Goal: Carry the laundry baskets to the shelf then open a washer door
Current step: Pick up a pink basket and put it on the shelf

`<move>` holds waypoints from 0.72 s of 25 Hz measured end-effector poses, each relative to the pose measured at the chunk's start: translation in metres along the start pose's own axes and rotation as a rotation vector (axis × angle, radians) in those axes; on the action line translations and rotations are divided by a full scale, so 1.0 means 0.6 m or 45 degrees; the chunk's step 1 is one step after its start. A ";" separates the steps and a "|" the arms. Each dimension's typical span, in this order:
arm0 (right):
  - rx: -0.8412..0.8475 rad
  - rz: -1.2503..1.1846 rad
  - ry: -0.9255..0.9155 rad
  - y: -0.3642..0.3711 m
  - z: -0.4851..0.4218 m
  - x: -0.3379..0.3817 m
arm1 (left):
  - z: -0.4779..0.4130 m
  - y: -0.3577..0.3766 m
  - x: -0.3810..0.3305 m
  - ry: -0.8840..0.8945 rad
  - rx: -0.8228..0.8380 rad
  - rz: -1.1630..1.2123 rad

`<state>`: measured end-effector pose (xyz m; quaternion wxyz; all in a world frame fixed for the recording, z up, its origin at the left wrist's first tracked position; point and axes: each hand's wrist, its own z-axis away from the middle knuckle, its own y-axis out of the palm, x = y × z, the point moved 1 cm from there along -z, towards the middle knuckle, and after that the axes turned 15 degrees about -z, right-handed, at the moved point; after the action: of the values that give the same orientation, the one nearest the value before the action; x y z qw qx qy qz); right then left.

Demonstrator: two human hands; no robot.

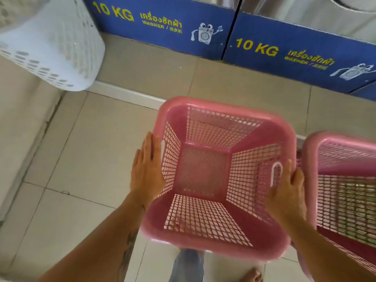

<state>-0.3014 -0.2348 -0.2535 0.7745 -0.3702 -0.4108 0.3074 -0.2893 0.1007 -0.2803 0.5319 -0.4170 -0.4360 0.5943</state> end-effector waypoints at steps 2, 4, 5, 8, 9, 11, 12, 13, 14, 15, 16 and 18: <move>-0.037 0.120 -0.049 0.010 -0.008 -0.009 | -0.008 0.019 0.003 0.023 -0.025 0.012; -0.010 0.197 -0.055 0.004 -0.012 -0.010 | -0.007 0.022 0.003 0.044 -0.035 0.048; -0.004 0.195 -0.081 -0.005 -0.012 -0.008 | -0.005 0.016 0.006 0.035 -0.036 0.063; -0.015 0.119 -0.242 -0.041 -0.007 0.019 | 0.024 -0.016 0.024 -0.064 -0.017 0.099; 0.003 0.100 -0.304 -0.055 -0.003 0.031 | 0.044 -0.032 0.030 -0.114 -0.003 0.103; 0.086 0.098 -0.438 -0.091 0.010 0.050 | 0.102 -0.070 0.038 -0.225 0.005 0.143; 0.137 0.120 -0.500 -0.109 0.018 0.055 | 0.136 -0.091 0.039 -0.293 -0.004 0.185; 0.188 0.139 -0.552 -0.132 0.032 0.060 | 0.175 -0.117 0.035 -0.369 -0.026 0.221; 0.232 0.145 -0.591 -0.154 0.045 0.065 | 0.214 -0.141 0.027 -0.432 -0.059 0.241; 0.267 0.128 -0.624 -0.173 0.057 0.066 | 0.255 -0.165 0.014 -0.489 -0.097 0.244; 0.292 0.101 -0.660 -0.196 0.073 0.069 | 0.298 -0.190 -0.004 -0.539 -0.141 0.243; 0.322 0.065 -0.782 -0.247 0.113 0.067 | 0.390 -0.241 -0.050 -0.677 -0.226 0.273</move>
<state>-0.3152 -0.2611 -0.0885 0.6465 -0.1712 -0.5741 0.4723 -0.4727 0.0611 -0.0767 0.2945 -0.3352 -0.5637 0.6950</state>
